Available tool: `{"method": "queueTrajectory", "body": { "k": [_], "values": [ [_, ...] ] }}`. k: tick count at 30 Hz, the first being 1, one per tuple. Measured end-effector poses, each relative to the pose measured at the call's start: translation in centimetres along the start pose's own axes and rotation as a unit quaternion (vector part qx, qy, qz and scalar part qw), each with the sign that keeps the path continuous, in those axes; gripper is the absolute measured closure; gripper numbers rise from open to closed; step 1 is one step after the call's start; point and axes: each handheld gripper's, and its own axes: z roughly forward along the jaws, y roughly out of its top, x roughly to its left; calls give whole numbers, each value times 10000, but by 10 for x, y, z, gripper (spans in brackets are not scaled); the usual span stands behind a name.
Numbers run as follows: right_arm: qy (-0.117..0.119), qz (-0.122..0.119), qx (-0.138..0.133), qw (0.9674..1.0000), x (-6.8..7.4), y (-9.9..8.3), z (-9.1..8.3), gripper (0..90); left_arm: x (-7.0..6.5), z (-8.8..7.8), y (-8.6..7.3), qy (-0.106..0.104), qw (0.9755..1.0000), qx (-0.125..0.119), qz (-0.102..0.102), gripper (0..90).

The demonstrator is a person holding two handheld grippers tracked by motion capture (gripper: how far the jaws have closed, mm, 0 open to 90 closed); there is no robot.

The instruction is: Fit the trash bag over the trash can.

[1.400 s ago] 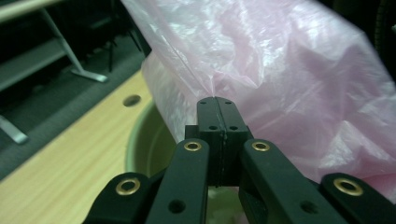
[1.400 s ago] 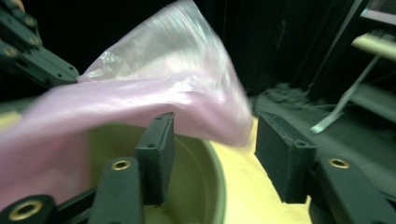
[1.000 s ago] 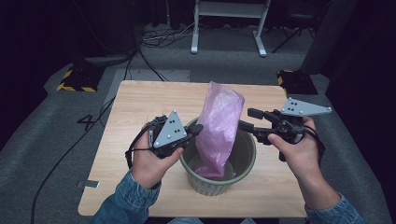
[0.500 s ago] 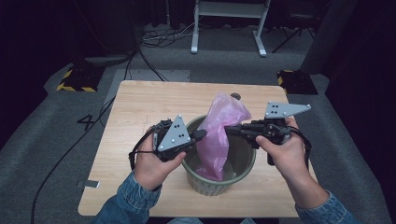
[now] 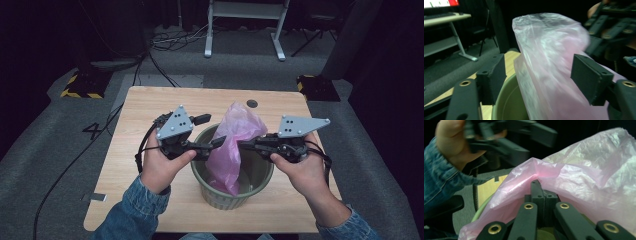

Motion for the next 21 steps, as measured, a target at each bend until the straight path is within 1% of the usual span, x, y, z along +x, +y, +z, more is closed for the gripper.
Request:
{"method": "queueTrajectory", "body": {
  "k": [1, 2, 3, 5, 6, 7, 8, 9, 10, 11, 12, 13, 14, 15, 16, 17, 19, 21],
  "values": [
    [24, -38, 17, 10000, 2, 0, 1, 900, 0, 4, 1, -26, 10000, 82, 40, 272],
    [35, -68, 28, 10000, 3, 1, 2, 900, 0, 7, 1, -30, 9999, 122, 39, 269],
    [41, -95, 36, 9999, 4, 1, 3, 900, 0, 11, 0, -43, 9997, 224, 50, 269],
    [39, -178, 50, 9998, 5, 0, 4, 900, -2, 16, -3, -110, 9991, 401, 96, 299],
    [22, -198, 53, 9998, 5, -1, 4, 900, -3, 17, -5, -163, 9986, 480, 171, 395],
    [20, -201, 64, 9998, 5, -2, 4, 900, -5, 17, -7, -207, 9980, 527, 295, 571],
    [12, -194, 75, 9998, 5, -3, 4, 900, -7, 18, -8, -186, 9975, 564, 371, 654],
    [-1, -186, 82, 9998, 5, -3, 4, 900, -8, 19, -9, -113, 9960, 678, 565, 725],
    [-36, -188, 93, 9998, 4, -4, 3, 900, -9, 19, -10, -96, 9952, 727, 647, 836],
    [-53, -171, 95, 9998, 4, -5, 1, 890, -10, 18, -11, -113, 9953, 711, 641, 900],
    [-88, -165, 104, 9998, 3, -5, -1, 878, -10, 18, -12, -96, 9954, 696, 645, 900],
    [-111, -171, 111, 9997, 3, -6, -3, 863, -11, 16, -12, -35, 9952, 674, 707, 900],
    [-134, -157, 107, 9997, 3, -6, -5, 830, -11, 14, -12, -11, 9952, 652, 733, 900],
    [-150, -136, 109, 9997, 3, -6, -7, 800, -12, 12, -11, -16, 9955, 589, 748, 900],
    [-177, -100, 91, 9998, 2, -7, -10, 794, -13, 11, -10, -8, 9956, 546, 765, 900],
    [-198, -84, 81, 9997, 1, -7, -13, 777, -14, 8, -9, 29, 9955, 466, 826, 900],
    [-316, 14, 55, 9995, -2, -8, -19, 675, -15, 6, -8, 42, 9954, 379, 876, 900],
    [-517, 47, 11, 9986, -5, -9, -23, 623, -16, 4, -7, 75, 9950, 350, 937, 900]
  ]
}}
